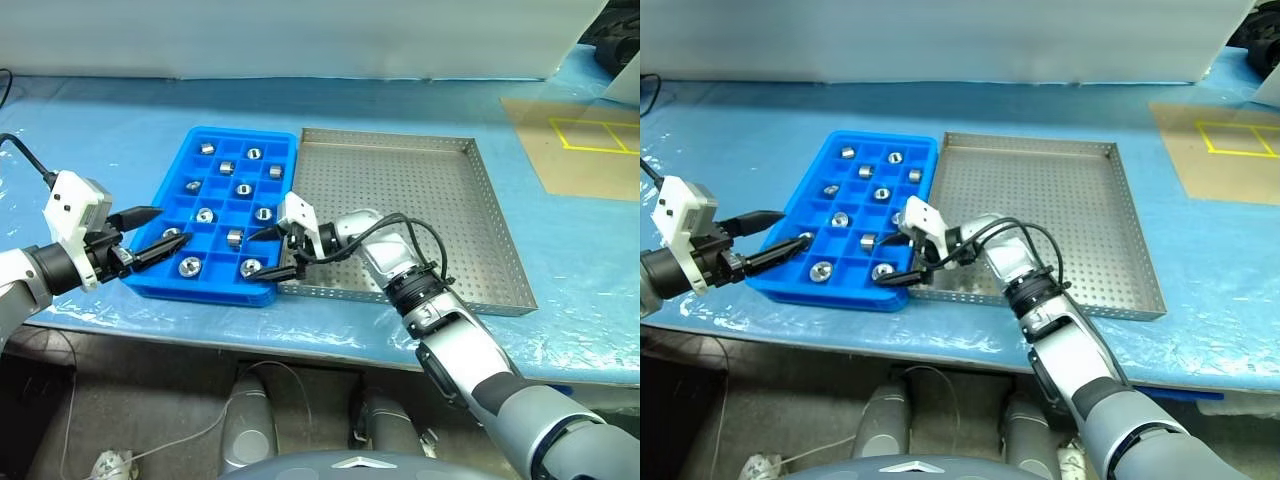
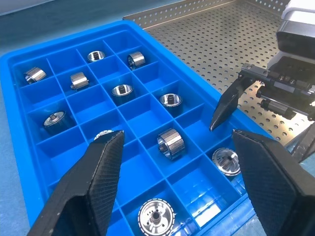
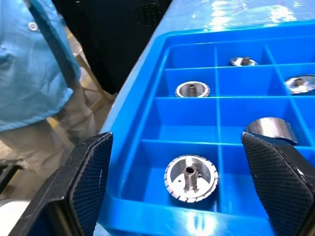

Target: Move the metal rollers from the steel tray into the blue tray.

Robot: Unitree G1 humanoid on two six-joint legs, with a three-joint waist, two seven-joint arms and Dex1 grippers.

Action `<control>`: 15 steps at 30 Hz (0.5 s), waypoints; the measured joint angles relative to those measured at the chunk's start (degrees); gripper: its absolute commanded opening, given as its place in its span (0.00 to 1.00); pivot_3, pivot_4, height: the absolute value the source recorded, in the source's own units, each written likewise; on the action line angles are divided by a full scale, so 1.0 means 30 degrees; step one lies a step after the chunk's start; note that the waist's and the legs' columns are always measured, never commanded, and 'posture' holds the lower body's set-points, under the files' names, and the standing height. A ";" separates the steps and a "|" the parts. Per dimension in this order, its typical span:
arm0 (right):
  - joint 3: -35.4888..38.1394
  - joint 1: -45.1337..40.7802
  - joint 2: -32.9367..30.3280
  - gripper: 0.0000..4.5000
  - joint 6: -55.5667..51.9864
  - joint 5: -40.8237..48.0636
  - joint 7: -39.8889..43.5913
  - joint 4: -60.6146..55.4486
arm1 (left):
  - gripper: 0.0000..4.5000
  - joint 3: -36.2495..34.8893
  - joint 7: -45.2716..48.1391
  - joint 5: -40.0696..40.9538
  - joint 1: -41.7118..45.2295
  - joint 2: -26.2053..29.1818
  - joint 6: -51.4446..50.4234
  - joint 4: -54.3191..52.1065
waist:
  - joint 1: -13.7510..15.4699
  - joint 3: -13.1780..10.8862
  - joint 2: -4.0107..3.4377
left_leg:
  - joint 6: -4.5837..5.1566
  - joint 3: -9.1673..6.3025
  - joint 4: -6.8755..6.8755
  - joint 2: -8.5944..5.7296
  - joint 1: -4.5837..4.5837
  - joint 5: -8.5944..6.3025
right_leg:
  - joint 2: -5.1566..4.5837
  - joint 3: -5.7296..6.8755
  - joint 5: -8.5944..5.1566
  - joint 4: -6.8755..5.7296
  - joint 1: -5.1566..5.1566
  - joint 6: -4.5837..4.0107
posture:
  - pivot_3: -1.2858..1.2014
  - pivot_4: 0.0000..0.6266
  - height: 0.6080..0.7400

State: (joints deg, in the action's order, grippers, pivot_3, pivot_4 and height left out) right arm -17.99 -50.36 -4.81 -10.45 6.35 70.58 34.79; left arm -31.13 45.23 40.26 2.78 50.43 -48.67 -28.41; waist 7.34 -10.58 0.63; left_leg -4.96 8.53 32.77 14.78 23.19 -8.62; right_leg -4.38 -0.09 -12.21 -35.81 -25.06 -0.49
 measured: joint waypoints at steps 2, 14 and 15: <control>0.0639 -0.0170 -0.0742 0.97 -0.0358 0.0292 -0.0097 -0.0685 | 0.83 0.0117 0.0109 -0.0020 0.0356 0.0164 0.0161 0.0365 | 0.0022 0.0000 0.0000 | -0.0012 0.0000 0.0000 0.0000 0.0000 0.0008 | 0.0002 0.0001 0.0001 -0.0006 0.0000 -0.0002 | 0.58 0.24 1.00; 0.3161 0.2394 -0.4878 0.97 -0.3238 0.1320 -0.2363 -0.5412 | 0.83 0.4993 -0.0272 -0.1859 0.2726 -0.1816 0.2699 0.3229 | -0.0139 0.0044 0.0009 | -0.0028 0.0007 0.0017 -0.0006 -0.0023 0.0023 | 0.0031 -0.0021 0.0008 -0.0023 0.0010 0.0000 | 0.53 0.24 1.00; 0.3339 0.2781 -0.5011 0.97 -0.3552 0.1331 -0.2750 -0.5744 | 0.83 0.5389 -0.0341 -0.2112 0.2941 -0.2144 0.2931 0.3771 | -0.0150 0.0044 0.0008 | -0.0036 0.0006 0.0018 -0.0006 -0.0022 0.0028 | 0.0032 -0.0021 0.0008 -0.0029 0.0008 0.0000 | 0.52 0.24 1.00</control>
State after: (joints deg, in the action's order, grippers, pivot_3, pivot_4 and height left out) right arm -7.97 -42.01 -19.85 -21.11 10.34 62.33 17.55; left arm -14.96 44.21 33.93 11.61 44.00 -39.88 -17.10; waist 6.89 -10.45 0.66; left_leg -5.07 8.55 32.82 14.76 23.12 -8.53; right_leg -4.29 -0.15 -12.18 -35.90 -25.03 -0.49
